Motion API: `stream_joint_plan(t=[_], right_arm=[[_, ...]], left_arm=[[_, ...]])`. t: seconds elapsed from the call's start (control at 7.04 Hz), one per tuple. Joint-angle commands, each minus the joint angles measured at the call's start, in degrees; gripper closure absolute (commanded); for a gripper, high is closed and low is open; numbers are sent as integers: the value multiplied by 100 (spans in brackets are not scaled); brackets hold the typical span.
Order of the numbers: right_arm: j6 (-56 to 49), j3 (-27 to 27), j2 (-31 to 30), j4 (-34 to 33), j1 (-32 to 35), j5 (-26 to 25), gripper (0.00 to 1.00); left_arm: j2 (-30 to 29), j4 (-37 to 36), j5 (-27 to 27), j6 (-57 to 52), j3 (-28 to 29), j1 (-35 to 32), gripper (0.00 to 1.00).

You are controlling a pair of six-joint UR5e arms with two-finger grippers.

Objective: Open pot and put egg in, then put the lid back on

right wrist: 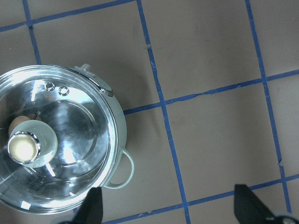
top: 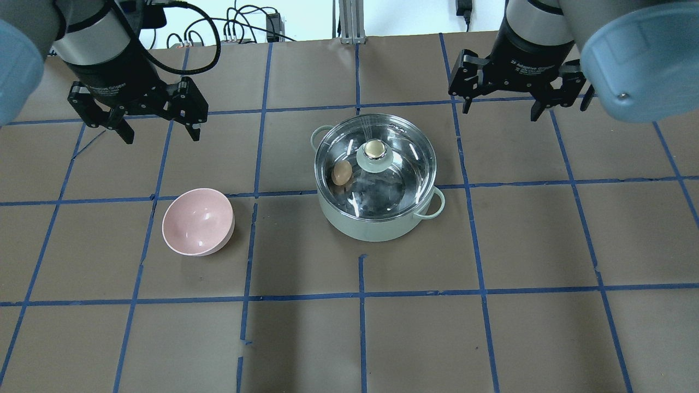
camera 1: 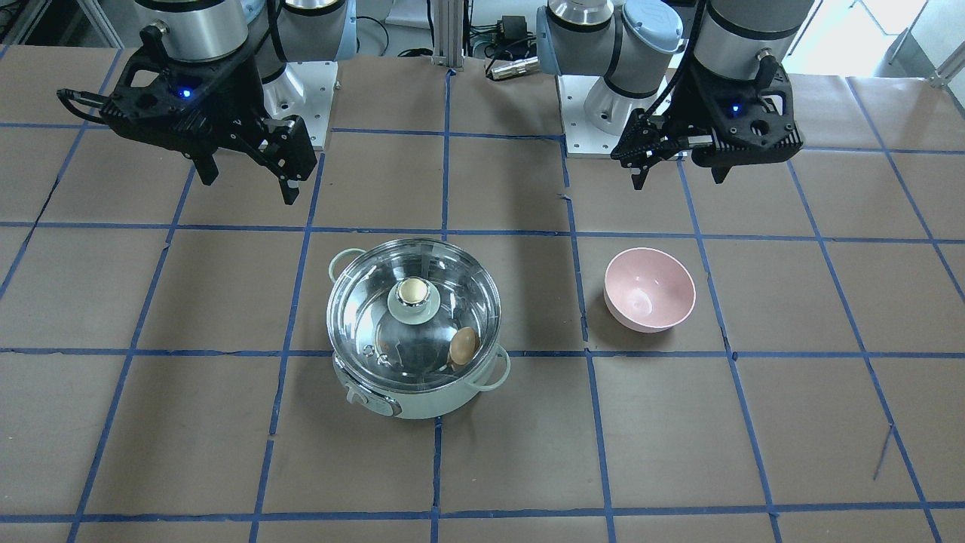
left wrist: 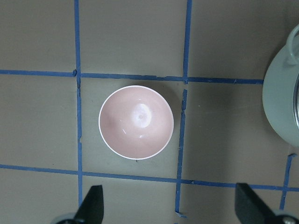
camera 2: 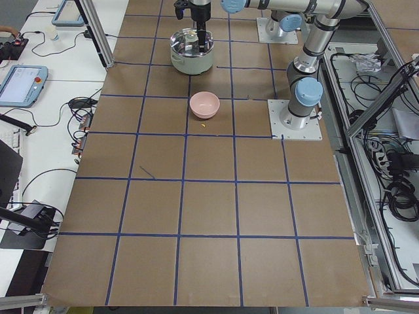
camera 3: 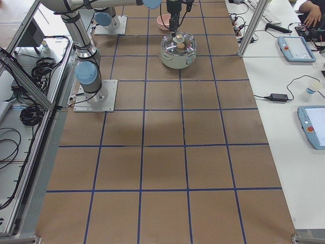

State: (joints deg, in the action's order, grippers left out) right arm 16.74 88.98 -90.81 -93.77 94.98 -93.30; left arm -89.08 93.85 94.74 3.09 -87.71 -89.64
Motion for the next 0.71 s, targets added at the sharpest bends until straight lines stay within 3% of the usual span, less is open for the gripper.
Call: stream_joint_plan(t=[0.0, 0.57], right_arm=[[-607, -13, 11, -36, -259, 336, 0], [-1164, 5, 2, -36, -393, 312, 0]], left_arm=[[40, -33, -35, 8, 43, 121, 0], [49, -33, -87, 96, 52, 113, 0]])
